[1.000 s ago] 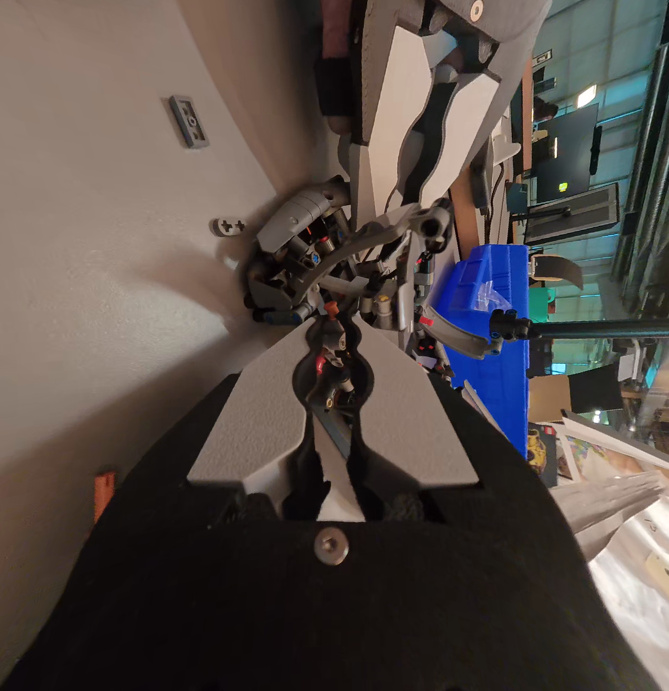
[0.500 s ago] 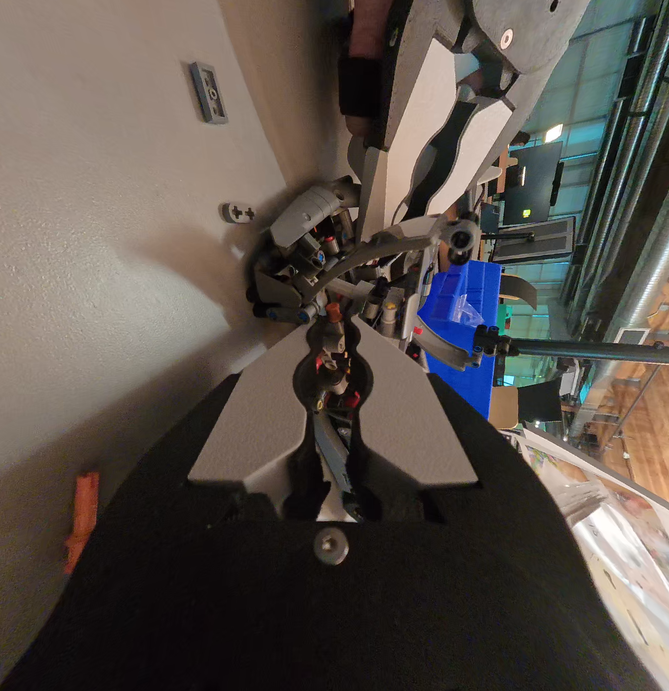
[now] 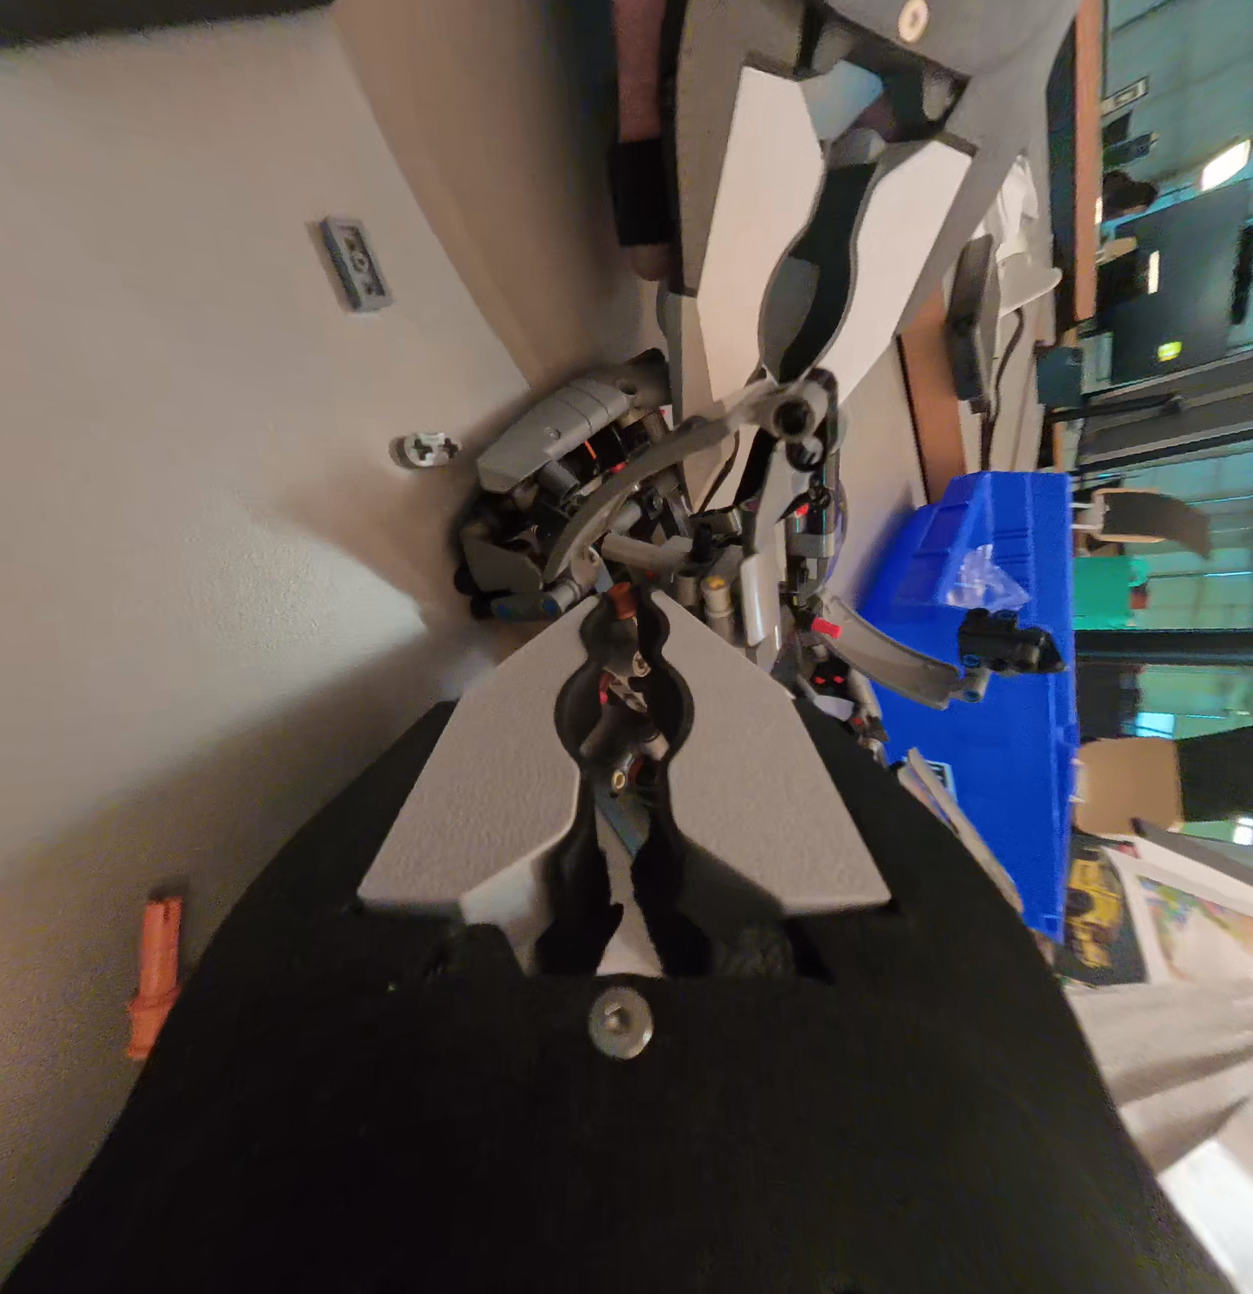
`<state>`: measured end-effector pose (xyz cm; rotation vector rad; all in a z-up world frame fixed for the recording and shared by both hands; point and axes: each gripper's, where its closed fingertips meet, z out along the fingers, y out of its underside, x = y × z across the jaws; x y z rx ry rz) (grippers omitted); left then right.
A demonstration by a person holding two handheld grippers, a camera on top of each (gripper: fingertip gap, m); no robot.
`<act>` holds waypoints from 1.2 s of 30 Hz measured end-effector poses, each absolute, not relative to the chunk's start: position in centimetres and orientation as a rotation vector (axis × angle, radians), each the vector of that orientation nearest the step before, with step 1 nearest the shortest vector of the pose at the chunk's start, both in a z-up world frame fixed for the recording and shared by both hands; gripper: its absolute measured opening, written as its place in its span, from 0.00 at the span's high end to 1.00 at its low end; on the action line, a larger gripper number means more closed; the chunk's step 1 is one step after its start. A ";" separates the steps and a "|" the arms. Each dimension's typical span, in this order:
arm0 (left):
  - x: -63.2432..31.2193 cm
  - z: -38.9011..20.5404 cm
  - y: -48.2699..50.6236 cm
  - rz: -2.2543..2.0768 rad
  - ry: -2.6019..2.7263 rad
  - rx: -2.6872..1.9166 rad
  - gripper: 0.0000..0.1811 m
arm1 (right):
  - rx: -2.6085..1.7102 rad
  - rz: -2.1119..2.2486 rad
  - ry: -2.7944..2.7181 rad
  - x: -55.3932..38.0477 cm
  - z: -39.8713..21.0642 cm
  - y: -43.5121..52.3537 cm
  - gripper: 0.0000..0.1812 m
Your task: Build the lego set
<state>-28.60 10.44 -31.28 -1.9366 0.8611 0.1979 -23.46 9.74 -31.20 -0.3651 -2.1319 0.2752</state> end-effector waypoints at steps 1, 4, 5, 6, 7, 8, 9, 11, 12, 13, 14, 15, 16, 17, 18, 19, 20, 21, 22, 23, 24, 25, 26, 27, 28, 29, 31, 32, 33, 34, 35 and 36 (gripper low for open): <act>-28.6 -31.3 10.4 0.200 0.862 -1.935 0.93 | -0.383 0.301 -2.141 -23.5 -31.2 9.7 0.98; -28.6 -31.3 10.4 0.208 0.865 -1.932 0.93 | -0.432 0.331 -2.157 -23.5 -31.2 9.7 0.98; -28.6 -31.3 10.5 0.209 0.865 -1.931 0.93 | -0.450 0.351 -2.154 -23.5 -31.2 9.7 0.98; -28.6 -31.3 10.5 0.210 0.865 -1.931 0.93 | -0.469 0.371 -2.150 -23.4 -31.2 9.7 0.98; -28.6 -31.3 10.5 0.211 0.866 -1.930 0.93 | -0.487 0.388 -2.150 -23.4 -31.2 9.7 0.98; -28.6 -31.3 10.5 0.211 0.867 -1.930 0.93 | -0.499 0.394 -2.149 -23.4 -31.1 9.7 0.98; -28.6 -31.3 10.5 0.212 0.867 -1.930 0.93 | -0.502 0.390 -2.147 -23.4 -31.1 9.7 0.98; -28.6 -31.3 10.5 0.215 0.869 -1.928 0.93 | -0.506 0.398 -2.138 -23.4 -31.1 9.7 0.98; -28.5 -31.3 10.5 0.216 0.871 -1.925 0.93 | -0.513 0.417 -2.136 -23.4 -31.1 9.7 0.98; -28.5 -31.3 10.5 0.218 0.874 -1.922 0.93 | -0.511 0.426 -2.133 -23.3 -31.1 9.7 0.98; -28.5 -31.3 10.5 0.224 0.878 -1.918 0.93 | -0.503 0.422 -2.130 -23.3 -31.1 9.7 0.98; -28.4 -31.3 10.5 0.227 0.879 -1.916 0.93 | -0.500 0.416 -2.127 -23.3 -31.1 9.7 0.98; -28.4 -31.3 10.5 0.223 0.879 -1.917 0.93 | -0.492 0.408 -2.123 -23.2 -31.1 9.7 0.98; -28.4 -31.2 10.5 0.221 0.878 -1.918 0.93 | -0.471 0.393 -2.118 -23.2 -31.1 9.7 0.97; -28.4 -31.3 10.5 0.221 0.879 -1.917 0.93 | -0.452 0.379 -2.115 -23.2 -31.1 9.7 0.97; -28.4 -31.2 10.5 0.223 0.879 -1.916 0.93 | -0.444 0.371 -2.115 -23.2 -31.1 9.7 0.97; -28.4 -31.2 10.5 0.222 0.879 -1.916 0.93 | -0.431 0.359 -2.114 -23.2 -31.1 9.7 0.98; -28.4 -31.2 10.5 0.220 0.879 -1.917 0.93 | -0.415 0.344 -2.111 -23.2 -31.1 9.7 0.98; -28.4 -31.2 10.5 0.221 0.879 -1.917 0.93 | -0.406 0.333 -2.108 -23.2 -31.1 9.7 0.98; -28.4 -31.2 10.5 0.222 0.879 -1.916 0.93 | -0.402 0.328 -2.107 -23.2 -31.1 9.7 0.98; -28.4 -31.2 10.5 0.221 0.879 -1.916 0.93 | -0.398 0.323 -2.110 -23.2 -31.1 9.7 0.98; -28.4 -31.2 10.5 0.222 0.881 -1.915 0.93 | -0.394 0.314 -2.114 -23.2 -31.1 9.7 0.98; -28.4 -31.2 10.5 0.225 0.882 -1.914 0.93 | -0.378 0.293 -2.114 -23.2 -31.1 9.7 0.98; -28.4 -31.2 10.5 0.224 0.881 -1.914 0.93 | -0.361 0.271 -2.111 -23.2 -31.1 9.7 0.98; -28.4 -31.2 10.5 0.223 0.881 -1.914 0.93 | -0.360 0.264 -2.114 -23.2 -31.1 9.6 0.99; -28.4 -31.2 10.5 0.224 0.882 -1.914 0.93 | -0.363 0.264 -2.118 -23.2 -31.1 9.5 0.99; -28.4 -31.2 10.5 0.225 0.883 -1.913 0.93 | -0.385 0.275 -2.128 -23.2 -31.2 9.5 0.99; -28.4 -31.2 10.5 0.227 0.883 -1.913 0.93 | -0.402 0.287 -2.134 -23.2 -31.2 9.5 0.99; -28.4 -31.2 10.5 0.228 0.883 -1.912 0.93 | -0.414 0.299 -2.138 -23.2 -31.2 9.5 0.99; -28.4 -31.2 10.5 0.230 0.884 -1.911 0.93 | -0.435 0.321 -2.144 -23.1 -31.2 9.5 0.99; -28.4 -31.2 10.5 0.232 0.885 -1.910 0.93 | -0.465 0.353 -2.150 -23.1 -31.2 9.4 1.00; -28.4 -31.2 10.5 0.237 0.887 -1.908 0.93 | -0.487 0.381 -2.152 -23.1 -31.2 9.4 1.00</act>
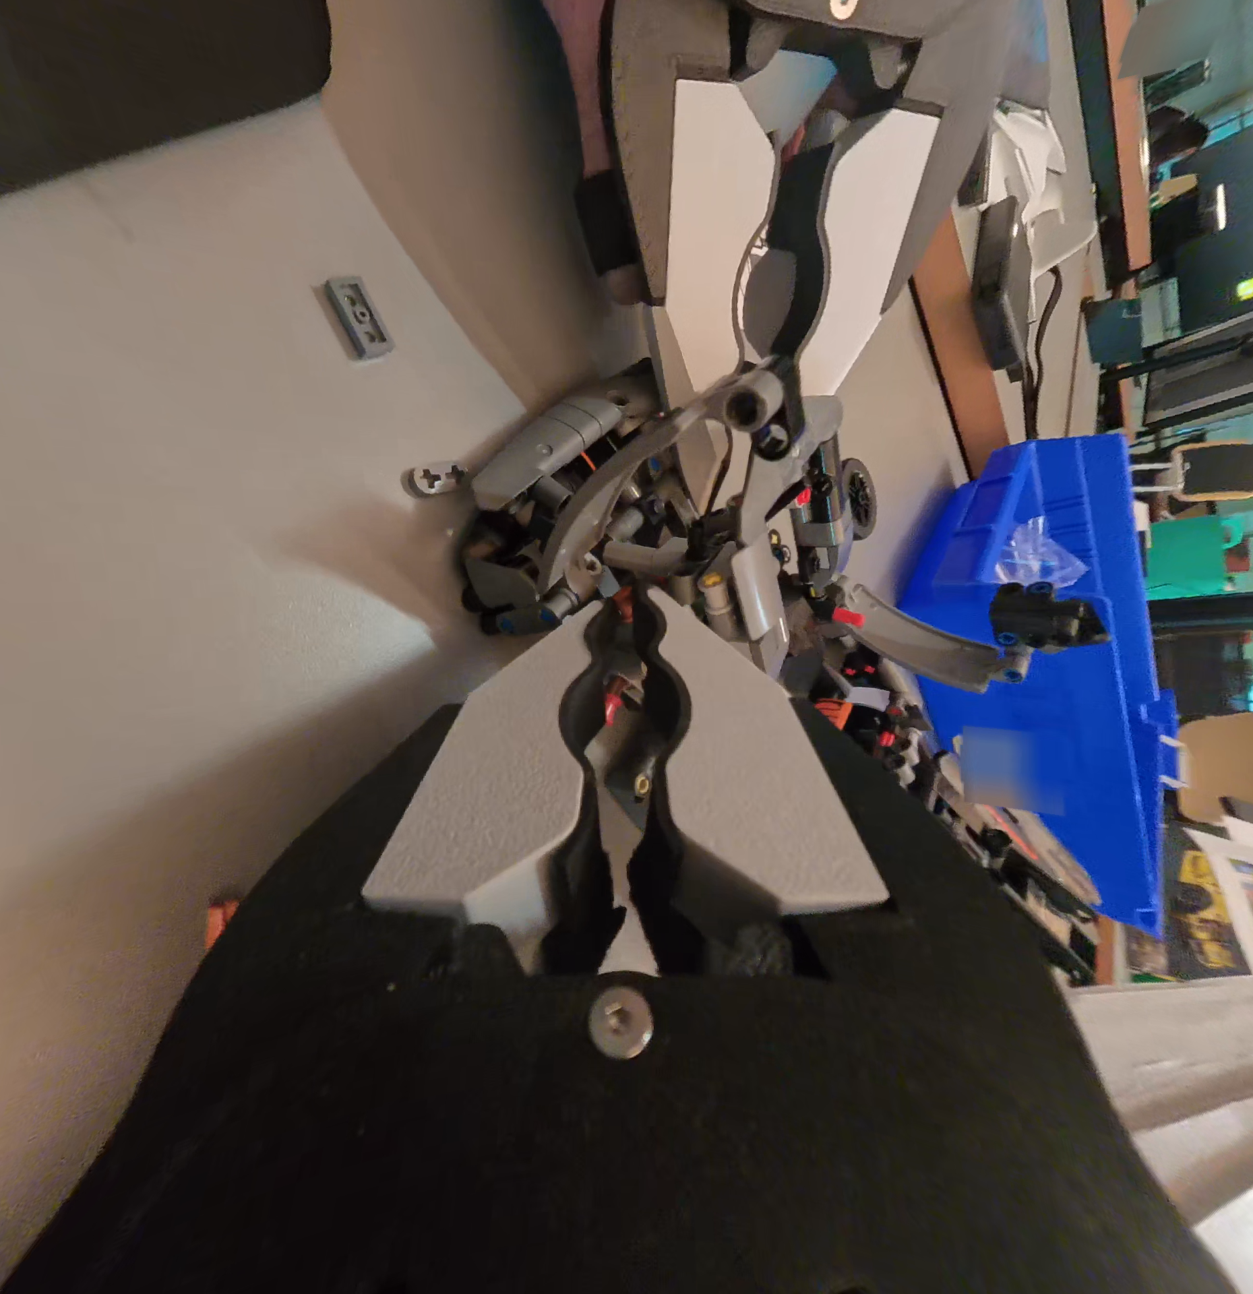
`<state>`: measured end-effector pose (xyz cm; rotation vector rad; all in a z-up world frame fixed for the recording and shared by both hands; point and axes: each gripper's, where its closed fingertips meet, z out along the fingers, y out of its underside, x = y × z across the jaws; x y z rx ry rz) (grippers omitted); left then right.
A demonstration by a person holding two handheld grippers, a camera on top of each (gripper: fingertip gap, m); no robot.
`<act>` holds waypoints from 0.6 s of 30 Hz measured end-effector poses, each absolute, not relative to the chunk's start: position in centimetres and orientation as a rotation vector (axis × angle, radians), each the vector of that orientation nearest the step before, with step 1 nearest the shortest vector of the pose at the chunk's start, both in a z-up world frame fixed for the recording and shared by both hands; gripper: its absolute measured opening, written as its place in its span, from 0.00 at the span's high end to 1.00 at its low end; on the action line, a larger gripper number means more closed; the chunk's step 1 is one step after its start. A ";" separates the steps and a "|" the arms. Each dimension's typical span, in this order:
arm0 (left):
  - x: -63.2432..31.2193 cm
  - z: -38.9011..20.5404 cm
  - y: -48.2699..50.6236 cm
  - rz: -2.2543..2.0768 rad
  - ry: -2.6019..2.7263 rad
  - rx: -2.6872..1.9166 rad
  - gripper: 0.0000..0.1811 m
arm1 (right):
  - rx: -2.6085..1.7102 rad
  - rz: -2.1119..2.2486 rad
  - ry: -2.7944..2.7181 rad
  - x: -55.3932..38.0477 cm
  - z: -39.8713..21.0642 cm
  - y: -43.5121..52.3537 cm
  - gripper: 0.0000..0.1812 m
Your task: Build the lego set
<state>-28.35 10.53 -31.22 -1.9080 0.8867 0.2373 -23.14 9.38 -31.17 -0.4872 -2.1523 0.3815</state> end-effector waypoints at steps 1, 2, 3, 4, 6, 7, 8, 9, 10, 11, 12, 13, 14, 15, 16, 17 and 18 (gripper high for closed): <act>-28.4 -31.2 10.5 0.241 0.887 -1.907 0.93 | -0.506 0.400 -2.156 -23.1 -31.2 9.3 1.00; -28.4 -31.2 10.5 0.241 0.887 -1.907 0.93 | -0.526 0.418 -2.161 -23.1 -31.2 9.3 1.00; -28.3 -31.2 10.5 0.245 0.888 -1.906 0.93 | -0.554 0.447 -2.165 -23.1 -31.2 9.2 1.00; -28.3 -31.2 10.6 0.254 0.889 -1.903 0.93 | -0.584 0.478 -2.167 -23.1 -31.2 9.2 1.00; -28.4 -31.2 10.6 0.264 0.887 -1.903 0.94 | -0.627 0.524 -2.171 -23.1 -31.2 9.1 1.00; -28.4 -31.2 10.6 0.265 0.885 -1.905 0.94 | -0.646 0.544 -2.172 -23.1 -31.2 9.1 1.00; -28.4 -31.2 10.7 0.271 0.883 -1.905 0.94 | -0.662 0.554 -2.174 -23.1 -31.2 9.0 1.00; -28.5 -31.2 10.7 0.285 0.881 -1.905 0.95 | -0.673 0.557 -2.175 -23.1 -31.2 9.0 1.00; -28.5 -31.2 10.7 0.291 0.880 -1.905 0.95 | -0.685 0.569 -2.175 -23.1 -31.2 8.9 1.00; -28.5 -31.3 10.7 0.292 0.878 -1.906 0.95 | -0.704 0.593 -2.175 -23.1 -31.2 8.8 1.00; -28.6 -31.3 10.8 0.295 0.877 -1.907 0.95 | -0.719 0.614 -2.174 -23.1 -31.2 8.8 1.00; -28.6 -31.3 10.8 0.297 0.877 -1.907 0.96 | -0.734 0.636 -2.173 -23.1 -31.2 8.8 1.00; -28.6 -31.3 10.8 0.299 0.877 -1.906 0.96 | -0.749 0.661 -2.172 -23.0 -31.2 8.7 1.00; -28.6 -31.3 10.8 0.305 0.878 -1.904 0.96 | -0.764 0.682 -2.170 -23.0 -31.2 8.7 1.00; -28.6 -31.3 10.8 0.308 0.878 -1.903 0.96 | -0.782 0.697 -2.169 -23.0 -31.2 8.6 1.00; -28.6 -31.3 10.8 0.307 0.877 -1.905 0.96 | -0.795 0.709 -2.170 -23.0 -31.2 8.5 1.00; -28.6 -31.2 10.8 0.309 0.875 -1.905 0.96 | -0.807 0.735 -2.170 -23.0 -31.1 8.4 1.00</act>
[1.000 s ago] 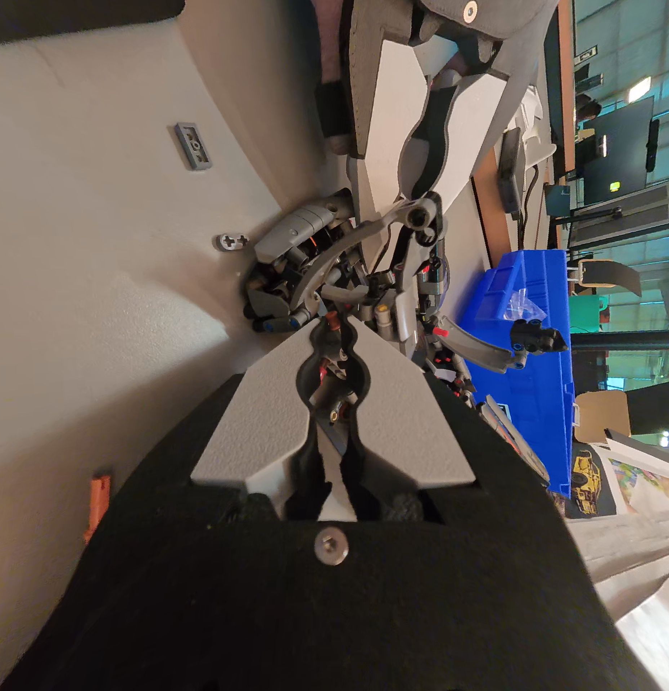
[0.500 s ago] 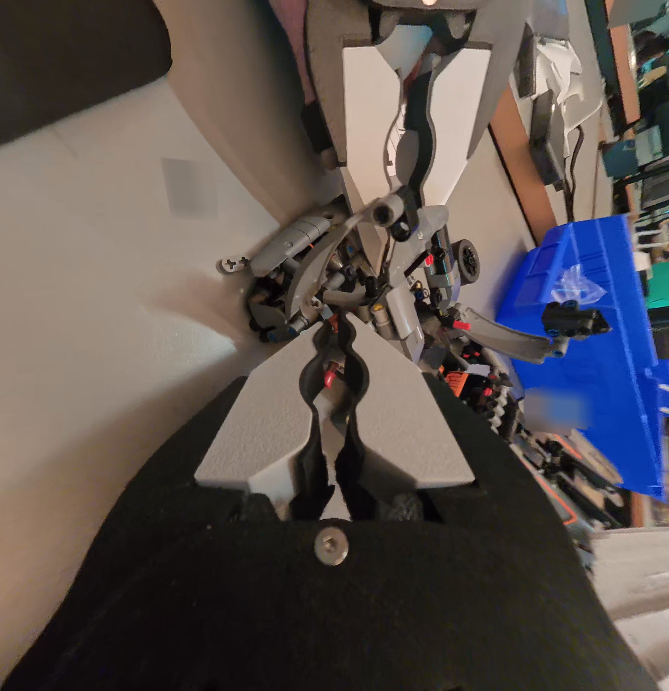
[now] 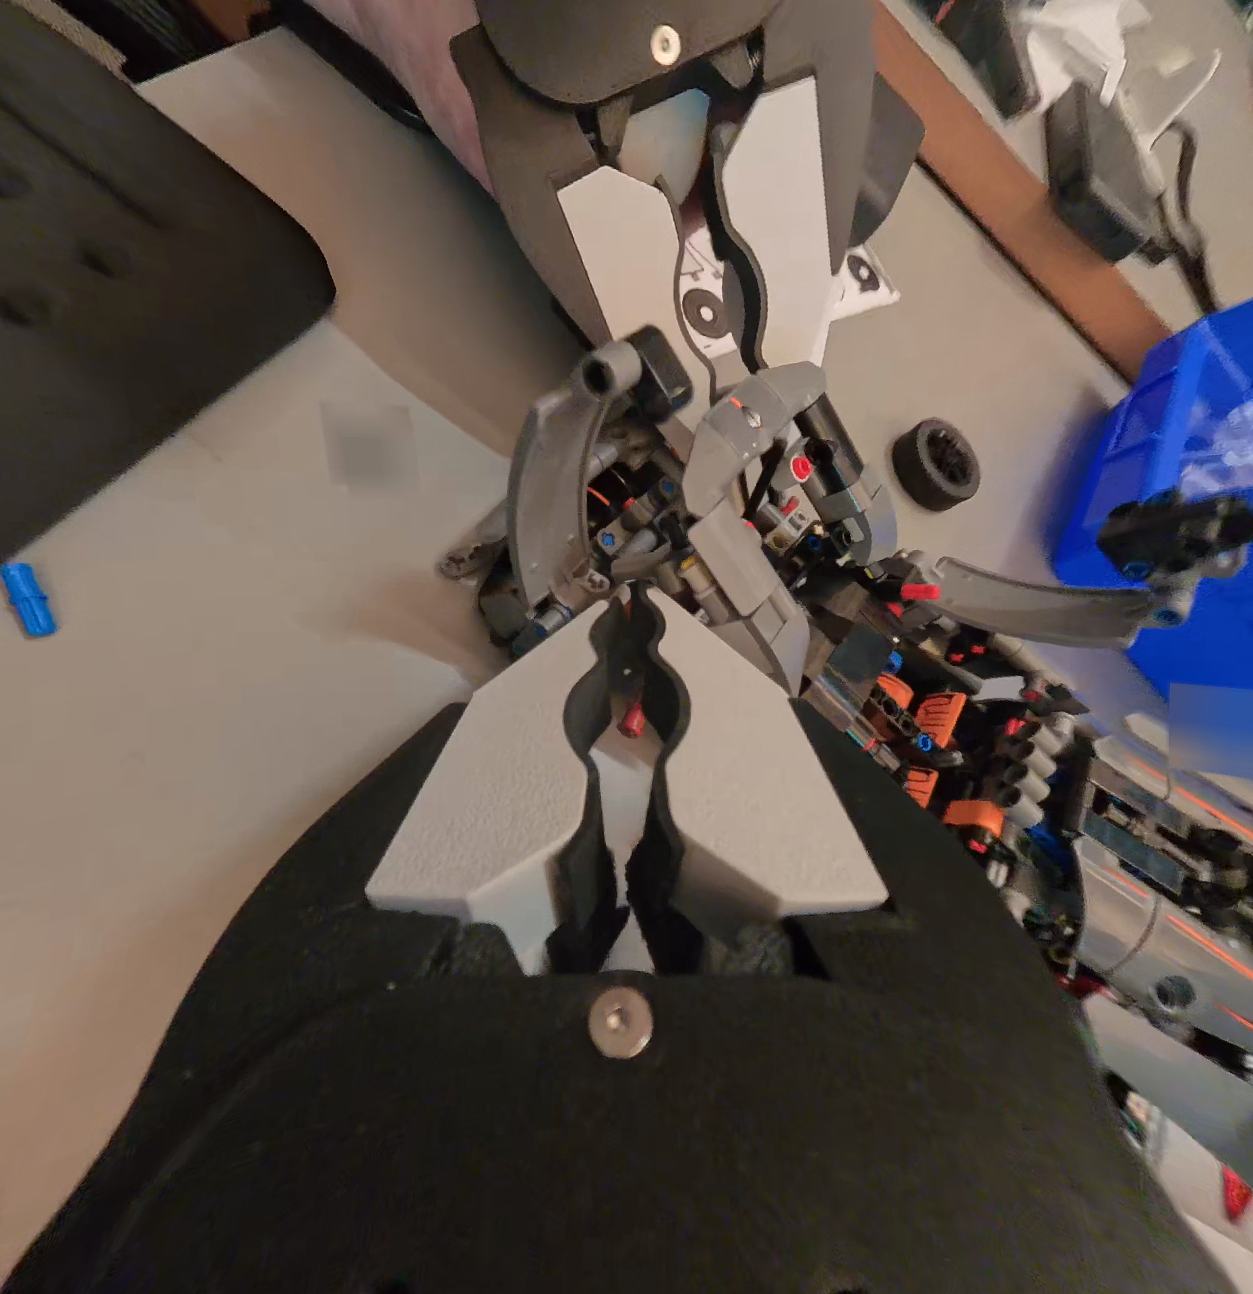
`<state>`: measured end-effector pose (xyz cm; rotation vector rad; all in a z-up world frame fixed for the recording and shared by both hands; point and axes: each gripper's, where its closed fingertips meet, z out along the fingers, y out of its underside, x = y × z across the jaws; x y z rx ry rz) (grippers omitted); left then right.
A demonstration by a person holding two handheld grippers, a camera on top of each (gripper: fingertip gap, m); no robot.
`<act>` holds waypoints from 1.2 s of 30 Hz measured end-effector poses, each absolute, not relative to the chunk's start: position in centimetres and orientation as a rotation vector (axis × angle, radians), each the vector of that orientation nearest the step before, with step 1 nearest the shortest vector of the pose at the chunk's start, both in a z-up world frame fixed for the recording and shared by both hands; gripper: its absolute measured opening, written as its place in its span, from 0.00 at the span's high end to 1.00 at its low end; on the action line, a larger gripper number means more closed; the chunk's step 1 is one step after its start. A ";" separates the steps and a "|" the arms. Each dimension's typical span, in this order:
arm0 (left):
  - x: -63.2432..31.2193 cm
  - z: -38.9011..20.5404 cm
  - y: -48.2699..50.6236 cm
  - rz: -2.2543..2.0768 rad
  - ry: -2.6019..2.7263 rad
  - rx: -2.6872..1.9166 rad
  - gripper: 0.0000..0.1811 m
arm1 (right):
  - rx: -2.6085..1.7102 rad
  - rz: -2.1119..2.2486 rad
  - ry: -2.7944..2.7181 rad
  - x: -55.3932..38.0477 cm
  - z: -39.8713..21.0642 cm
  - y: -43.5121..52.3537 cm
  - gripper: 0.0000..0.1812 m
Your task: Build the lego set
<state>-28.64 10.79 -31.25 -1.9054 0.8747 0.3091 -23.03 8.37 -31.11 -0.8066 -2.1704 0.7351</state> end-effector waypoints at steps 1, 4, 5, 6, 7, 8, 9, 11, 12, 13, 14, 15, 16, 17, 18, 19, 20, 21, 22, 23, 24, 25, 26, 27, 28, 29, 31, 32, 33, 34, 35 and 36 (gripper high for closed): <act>-28.7 -31.2 10.8 0.312 0.873 -1.905 0.97 | -0.822 0.764 -2.170 -23.0 -31.0 8.2 1.00; -28.7 -31.2 10.9 0.317 0.868 -1.905 0.97 | -0.811 0.725 -2.174 -23.1 -31.1 8.2 1.00; -28.7 -31.2 10.9 0.319 0.869 -1.905 0.98 | -0.805 0.707 -2.179 -23.1 -31.1 8.2 1.00; -28.7 -31.2 10.8 0.321 0.869 -1.904 0.98 | -0.812 0.718 -2.178 -23.1 -31.1 8.2 1.00; -28.7 -31.2 10.9 0.319 0.868 -1.905 0.98 | -0.830 0.745 -2.173 -23.1 -31.1 8.2 1.00; -28.7 -31.2 10.9 0.320 0.868 -1.904 0.98 | -0.836 0.758 -2.170 -23.1 -31.1 8.2 1.00; -28.7 -31.2 10.9 0.321 0.868 -1.904 0.98 | -0.836 0.759 -2.170 -23.1 -31.1 8.2 1.00; -28.7 -31.2 10.9 0.318 0.868 -1.901 0.98 | -0.817 0.892 -2.162 -23.0 -30.1 6.8 1.00; -28.7 -31.2 11.0 0.326 0.870 -1.898 0.97 | -0.796 0.932 -2.158 -22.9 -29.6 6.1 1.00; -28.6 -31.2 11.0 0.333 0.872 -1.893 0.97 | -0.750 0.826 -2.170 -23.1 -29.9 6.4 1.00; -28.7 -31.2 11.0 0.326 0.871 -1.895 0.97 | -0.717 0.735 -2.183 -23.1 -30.3 7.0 1.00; -28.7 -31.2 11.0 0.329 0.872 -1.895 0.97 | -0.719 0.738 -2.189 -22.9 -30.4 7.2 1.00; -28.7 -31.2 11.0 0.335 0.873 -1.892 0.97 | -0.717 0.739 -2.182 -22.7 -30.2 7.5 1.00; -28.7 -31.2 11.0 0.332 0.873 -1.893 0.97 | -0.693 0.692 -2.172 -22.5 -30.1 8.0 1.00; -28.7 -31.2 11.0 0.327 0.872 -1.895 0.97 | -0.669 0.648 -2.165 -22.5 -30.0 8.5 1.00; -28.7 -31.2 11.0 0.328 0.872 -1.895 0.97 | -0.658 0.625 -2.172 -22.4 -30.1 8.9 1.00; -28.7 -31.2 11.0 0.329 0.873 -1.894 0.97 | -0.649 0.592 -2.190 -22.3 -30.6 9.1 0.99; -28.7 -31.2 10.9 0.326 0.873 -1.894 0.97 | -0.627 0.559 -2.197 -22.4 -31.0 9.1 1.00; -28.7 -31.2 11.0 0.323 0.872 -1.897 0.97 | -0.604 0.547 -2.196 -22.4 -31.2 9.0 0.99; -28.7 -31.2 10.9 0.322 0.872 -1.897 0.97 | -0.587 0.535 -2.196 -22.4 -31.2 8.9 0.98; -28.7 -31.2 10.9 0.322 0.871 -1.897 0.97 | -0.564 0.511 -2.197 -22.3 -31.2 9.0 0.96; -28.7 -31.2 10.9 0.323 0.872 -1.896 0.97 | -0.550 0.486 -2.184 -22.3 -31.0 9.1 0.92; -28.7 -31.2 10.9 0.325 0.872 -1.895 0.97 | -0.541 0.471 -2.171 -22.4 -30.9 9.2 0.92; -28.7 -31.2 10.9 0.324 0.872 -1.896 0.97 | -0.516 0.444 -2.165 -22.5 -31.0 9.2 0.93; -28.7 -31.2 10.9 0.323 0.872 -1.896 0.97 | -0.483 0.398 -2.158 -22.6 -31.1 9.3 0.93; -28.7 -31.2 10.9 0.323 0.872 -1.896 0.97 | -0.459 0.356 -2.150 -22.7 -31.3 9.4 0.94; -28.7 -31.2 10.9 0.322 0.872 -1.896 0.97 | -0.424 0.300 -2.128 -23.1 -31.3 9.4 0.96; -28.7 -31.2 10.9 0.323 0.873 -1.896 0.97 | -0.412 0.278 -2.121 -23.2 -31.3 9.4 0.97; -28.7 -31.2 10.9 0.323 0.873 -1.896 0.97 | -0.406 0.260 -2.120 -23.3 -31.3 9.5 0.98; -28.7 -31.2 10.9 0.324 0.873 -1.895 0.97 | -0.409 0.254 -2.120 -23.2 -31.3 9.5 0.98; -28.7 -31.2 10.9 0.325 0.874 -1.895 0.97 | -0.419 0.254 -2.118 -23.2 -31.3 9.5 0.98; -28.7 -31.2 10.9 0.325 0.874 -1.895 0.97 | -0.422 0.248 -2.114 -23.3 -31.3 9.4 0.98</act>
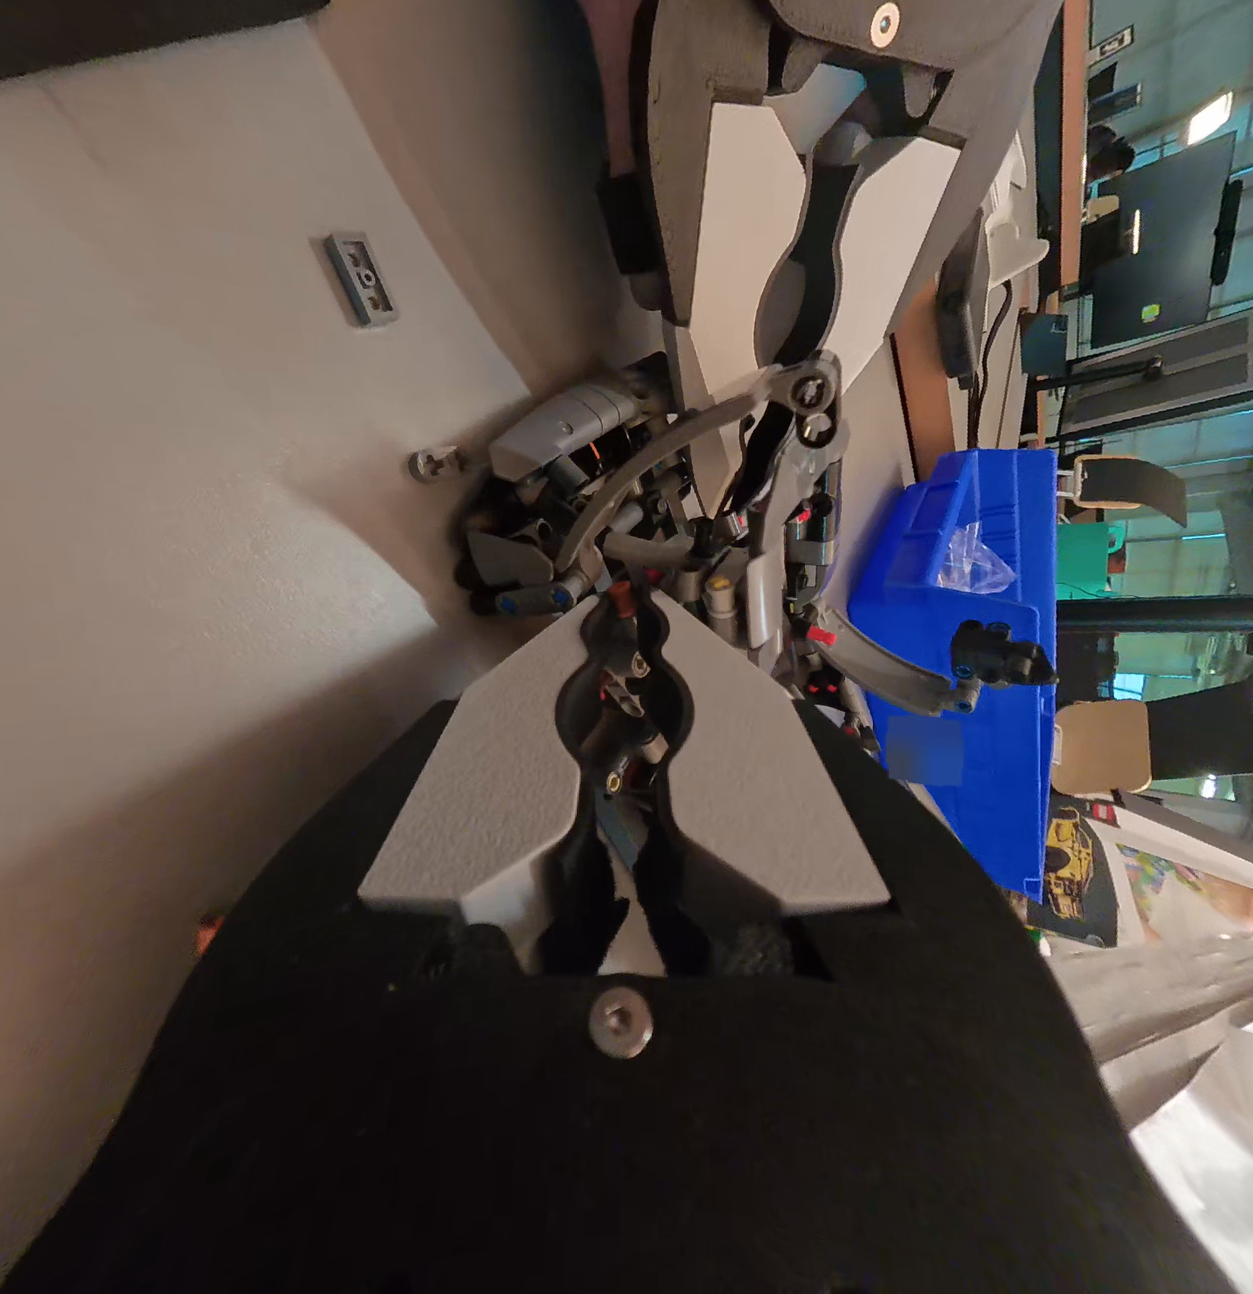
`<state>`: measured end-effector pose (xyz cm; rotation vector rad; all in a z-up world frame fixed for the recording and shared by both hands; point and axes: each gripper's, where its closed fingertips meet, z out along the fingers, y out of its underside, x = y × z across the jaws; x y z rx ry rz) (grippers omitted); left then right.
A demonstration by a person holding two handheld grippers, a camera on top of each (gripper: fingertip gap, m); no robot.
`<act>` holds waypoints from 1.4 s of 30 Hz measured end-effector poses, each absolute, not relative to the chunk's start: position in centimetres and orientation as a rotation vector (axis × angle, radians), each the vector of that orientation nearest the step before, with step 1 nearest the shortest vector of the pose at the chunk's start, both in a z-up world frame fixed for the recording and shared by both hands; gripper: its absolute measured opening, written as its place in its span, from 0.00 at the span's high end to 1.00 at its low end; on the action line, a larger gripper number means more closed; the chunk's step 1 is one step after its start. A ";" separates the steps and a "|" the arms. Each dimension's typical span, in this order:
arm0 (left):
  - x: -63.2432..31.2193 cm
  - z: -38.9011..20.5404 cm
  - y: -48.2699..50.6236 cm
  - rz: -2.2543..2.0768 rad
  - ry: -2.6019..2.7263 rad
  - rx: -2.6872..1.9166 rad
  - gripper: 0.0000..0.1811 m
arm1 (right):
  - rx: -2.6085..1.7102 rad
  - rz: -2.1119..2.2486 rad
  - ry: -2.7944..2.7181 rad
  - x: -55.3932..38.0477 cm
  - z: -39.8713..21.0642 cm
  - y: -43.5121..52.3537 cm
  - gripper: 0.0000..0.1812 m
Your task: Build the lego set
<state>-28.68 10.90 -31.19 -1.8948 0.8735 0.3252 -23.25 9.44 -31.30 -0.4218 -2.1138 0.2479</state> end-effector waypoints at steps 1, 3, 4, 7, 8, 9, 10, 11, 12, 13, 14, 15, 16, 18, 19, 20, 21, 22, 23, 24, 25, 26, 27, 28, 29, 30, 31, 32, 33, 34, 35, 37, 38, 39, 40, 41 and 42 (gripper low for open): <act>-28.7 -31.2 10.9 0.325 0.874 -1.895 0.97 | -0.433 0.245 -2.115 -23.2 -31.3 9.4 0.98; -28.7 -31.2 10.9 0.328 0.876 -1.895 0.97 | -0.495 0.300 -2.125 -23.3 -31.3 9.3 0.99; -28.7 -31.2 10.9 0.329 0.876 -1.896 0.97 | -0.528 0.334 -2.131 -23.3 -31.3 9.2 0.99; -28.8 -31.2 10.9 0.340 0.874 -1.896 0.98 | -0.587 0.406 -2.138 -23.3 -31.3 9.0 0.99; -28.8 -31.2 10.9 0.342 0.872 -1.898 0.98 | -0.602 0.426 -2.138 -23.3 -31.3 8.9 0.99; -28.8 -31.2 10.9 0.346 0.872 -1.897 0.98 | -0.618 0.441 -2.140 -23.3 -31.3 8.9 0.99; -28.9 -31.2 10.8 0.348 0.872 -1.898 0.98 | -0.634 0.463 -2.142 -23.3 -31.3 8.8 0.99; -28.9 -31.2 10.8 0.347 0.871 -1.900 0.98 | -0.651 0.486 -2.142 -23.3 -31.3 8.7 0.99; -28.9 -31.2 10.8 0.349 0.872 -1.900 0.99 | -0.660 0.493 -2.141 -23.3 -31.3 8.7 0.99; -28.9 -31.2 10.9 0.353 0.873 -1.899 0.99 | -0.669 0.500 -2.140 -23.3 -31.2 8.7 0.99; -28.9 -31.3 10.8 0.353 0.873 -1.899 0.99 | -0.682 0.521 -2.140 -23.3 -31.2 8.6 0.99; -28.9 -31.3 10.9 0.350 0.872 -1.900 0.99 | -0.690 0.538 -2.140 -23.3 -31.2 8.6 0.99; -28.9 -31.3 10.9 0.354 0.874 -1.899 0.99 | -0.679 0.527 -2.143 -23.3 -31.2 8.5 0.99; -28.9 -31.3 10.8 0.353 0.875 -1.899 0.99 | -0.663 0.513 -2.148 -23.3 -31.2 8.5 0.99; -28.9 -31.3 10.9 0.353 0.875 -1.899 0.99 | -0.666 0.514 -2.147 -23.3 -31.2 8.4 0.99; -28.9 -31.3 10.8 0.352 0.875 -1.900 0.99 | -0.661 0.506 -2.146 -23.3 -31.2 8.4 0.99; -28.9 -31.3 10.8 0.351 0.875 -1.898 0.99 | -0.644 0.493 -2.147 -23.3 -31.2 8.4 0.99; -28.8 -31.2 10.8 0.352 0.875 -1.897 0.99 | -0.618 0.475 -2.152 -23.3 -31.2 8.6 0.99; -28.8 -31.2 10.9 0.353 0.875 -1.896 0.99 | -0.584 0.448 -2.153 -23.2 -31.2 8.7 0.99; -28.8 -31.2 10.9 0.354 0.877 -1.893 0.99 | -0.551 0.419 -2.151 -23.2 -31.2 8.7 0.99; -28.7 -31.2 10.9 0.353 0.879 -1.891 0.99 | -0.529 0.400 -2.150 -23.1 -31.2 8.7 0.99; -28.7 -31.2 10.9 0.352 0.879 -1.889 0.99 | -0.510 0.385 -2.148 -23.1 -31.2 8.8 0.98; -28.7 -31.2 10.9 0.351 0.879 -1.890 0.99 | -0.493 0.367 -2.147 -23.1 -31.2 8.9 0.98; -28.7 -31.2 10.9 0.352 0.881 -1.888 0.99 | -0.474 0.346 -2.148 -23.1 -31.2 9.0 0.98; -28.7 -31.2 10.9 0.354 0.883 -1.886 0.99 | -0.464 0.336 -2.148 -23.0 -31.2 9.0 0.98; -28.7 -31.2 10.9 0.355 0.883 -1.886 0.99 | -0.477 0.344 -2.149 -23.1 -31.2 9.0 0.99; -28.7 -31.2 10.9 0.352 0.882 -1.887 0.99 | -0.493 0.348 -2.149 -23.1 -31.2 8.9 0.99; -28.7 -31.2 10.9 0.356 0.883 -1.887 0.99 | -0.509 0.355 -2.148 -23.1 -31.2 8.8 0.99; -28.7 -31.2 10.9 0.358 0.883 -1.888 0.99 | -0.539 0.386 -2.148 -23.2 -31.2 8.7 0.99; -28.8 -31.2 10.9 0.353 0.881 -1.891 0.99 | -0.574 0.430 -2.150 -23.2 -31.2 8.6 0.99; -28.8 -31.2 10.9 0.354 0.880 -1.892 0.99 | -0.599 0.461 -2.152 -23.2 -31.2 8.5 0.99; -28.8 -31.3 10.9 0.356 0.879 -1.894 0.99 | -0.656 0.522 -2.155 -23.3 -31.1 8.4 1.00; -28.8 -31.3 10.9 0.356 0.878 -1.896 0.99 | -0.674 0.539 -2.154 -23.3 -31.1 8.4 1.00; -28.8 -31.3 10.9 0.356 0.879 -1.896 0.99 | -0.690 0.549 -2.155 -23.3 -31.1 8.3 1.00; -28.8 -31.3 10.8 0.357 0.879 -1.896 0.99 | -0.707 0.562 -2.153 -23.3 -31.1 8.2 1.00; -28.9 -31.3 10.9 0.358 0.877 -1.897 0.99 | -0.727 0.574 -2.150 -23.4 -31.2 8.2 1.00; -28.9 -31.3 10.9 0.357 0.876 -1.898 0.99 | -0.747 0.584 -2.149 -23.4 -31.2 8.1 0.99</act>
